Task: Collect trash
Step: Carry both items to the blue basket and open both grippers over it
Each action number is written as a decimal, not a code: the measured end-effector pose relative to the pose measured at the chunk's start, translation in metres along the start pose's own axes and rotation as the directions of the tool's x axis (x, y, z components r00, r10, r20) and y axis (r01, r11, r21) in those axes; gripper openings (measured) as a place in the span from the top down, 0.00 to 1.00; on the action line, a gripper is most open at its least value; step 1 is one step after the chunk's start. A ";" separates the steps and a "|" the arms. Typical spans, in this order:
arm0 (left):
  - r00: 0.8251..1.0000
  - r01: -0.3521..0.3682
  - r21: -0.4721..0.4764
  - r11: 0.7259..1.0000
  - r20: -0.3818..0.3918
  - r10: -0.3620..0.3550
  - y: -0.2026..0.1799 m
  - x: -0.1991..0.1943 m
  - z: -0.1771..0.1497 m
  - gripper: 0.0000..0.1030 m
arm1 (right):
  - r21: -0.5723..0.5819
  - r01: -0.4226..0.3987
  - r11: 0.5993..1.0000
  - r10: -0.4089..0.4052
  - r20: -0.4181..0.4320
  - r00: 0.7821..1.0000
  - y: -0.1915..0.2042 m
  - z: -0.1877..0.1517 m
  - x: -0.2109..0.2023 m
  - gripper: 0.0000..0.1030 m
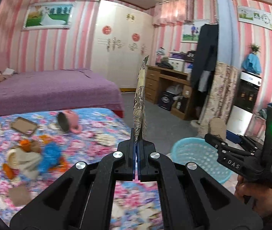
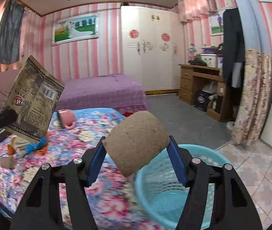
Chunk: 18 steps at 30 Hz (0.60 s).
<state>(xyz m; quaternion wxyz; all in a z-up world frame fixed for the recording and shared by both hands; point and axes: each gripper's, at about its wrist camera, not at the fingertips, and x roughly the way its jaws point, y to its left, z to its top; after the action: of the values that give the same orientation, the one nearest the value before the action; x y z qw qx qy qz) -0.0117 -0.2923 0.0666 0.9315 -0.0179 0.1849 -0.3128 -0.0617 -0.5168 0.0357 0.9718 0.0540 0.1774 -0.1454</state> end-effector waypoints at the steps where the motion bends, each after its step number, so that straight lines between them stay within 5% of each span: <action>1: 1.000 0.017 -0.002 1.000 -0.005 -0.017 -0.005 0.005 -0.001 1.00 | 0.002 0.019 1.000 -0.019 0.001 1.000 -0.008 0.001 -0.001 0.39; 7: 0.990 0.136 -0.014 0.991 -0.043 -0.136 -0.047 0.045 -0.008 1.00 | 0.028 0.097 0.995 -0.097 -0.004 0.995 -0.047 0.003 -0.009 0.39; 14: 0.953 0.265 -0.076 0.961 -0.129 -0.273 -0.084 0.096 -0.025 1.00 | 0.052 0.164 0.985 -0.163 -0.028 0.986 -0.084 -0.003 -0.008 0.39; 18: 0.941 0.262 -0.051 0.964 -0.209 -0.267 -0.107 0.123 -0.034 1.00 | 0.070 0.180 0.981 -0.176 -0.057 0.983 -0.103 -0.008 0.001 0.39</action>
<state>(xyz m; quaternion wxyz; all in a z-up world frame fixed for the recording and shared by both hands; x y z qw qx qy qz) 0.0050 -0.4475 0.0099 0.8554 -0.0192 0.2835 -0.4332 -0.0942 -0.6143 0.0220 0.9474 0.0781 0.2005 -0.2371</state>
